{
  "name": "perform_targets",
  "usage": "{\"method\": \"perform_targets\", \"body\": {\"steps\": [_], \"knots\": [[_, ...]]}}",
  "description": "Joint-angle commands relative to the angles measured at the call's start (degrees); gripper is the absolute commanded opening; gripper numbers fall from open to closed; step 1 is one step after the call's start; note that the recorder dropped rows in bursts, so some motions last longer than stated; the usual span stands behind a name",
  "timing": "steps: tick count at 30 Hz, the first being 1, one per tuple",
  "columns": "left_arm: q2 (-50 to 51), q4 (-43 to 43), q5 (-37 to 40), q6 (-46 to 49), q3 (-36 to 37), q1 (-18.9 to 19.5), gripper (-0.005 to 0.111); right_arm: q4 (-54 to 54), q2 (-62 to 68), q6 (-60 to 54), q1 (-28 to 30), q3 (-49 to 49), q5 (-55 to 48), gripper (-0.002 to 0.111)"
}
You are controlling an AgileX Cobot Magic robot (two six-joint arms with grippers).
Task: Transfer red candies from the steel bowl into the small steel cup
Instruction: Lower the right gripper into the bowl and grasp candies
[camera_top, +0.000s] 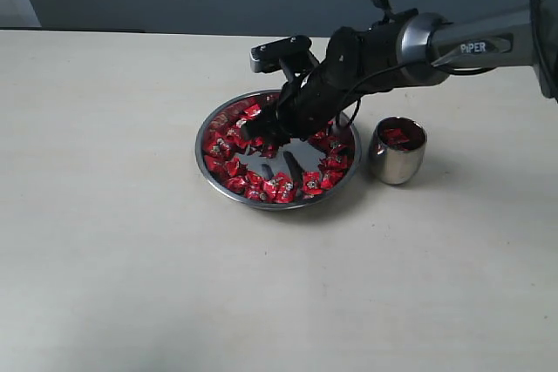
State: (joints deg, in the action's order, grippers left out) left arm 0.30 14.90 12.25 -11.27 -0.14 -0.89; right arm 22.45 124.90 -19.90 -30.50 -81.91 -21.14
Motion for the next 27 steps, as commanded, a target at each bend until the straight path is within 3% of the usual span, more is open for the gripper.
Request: {"method": "perform_targets", "body": {"steps": [1, 18, 20, 21, 23, 27], "knots": [[-0.30, -0.23, -0.33, -0.21, 0.14, -0.37, 0.000, 1.20, 0.63, -0.37, 0.08, -0.16, 2.53, 0.044], [-0.30, -0.23, -0.33, -0.21, 0.14, -0.37, 0.000, 3.36, 3.81, -0.37, 0.08, -2.03, 3.32, 0.043], [-0.30, -0.23, -0.33, -0.21, 0.14, -0.37, 0.000, 3.86, 3.81, -0.37, 0.08, -3.03, 2.00, 0.029], [-0.30, -0.23, -0.33, -0.21, 0.14, -0.37, 0.000, 3.86, 3.68, -0.37, 0.08, -4.10, -0.34, 0.013], [-0.30, -0.23, -0.33, -0.21, 0.14, -0.37, 0.000, 3.86, 3.14, -0.37, 0.08, -4.53, -2.62, 0.001], [-0.30, -0.23, -0.33, -0.21, 0.14, -0.37, 0.000, 3.52, 1.08, -0.37, 0.08, -4.62, -6.59, -0.001]]}}
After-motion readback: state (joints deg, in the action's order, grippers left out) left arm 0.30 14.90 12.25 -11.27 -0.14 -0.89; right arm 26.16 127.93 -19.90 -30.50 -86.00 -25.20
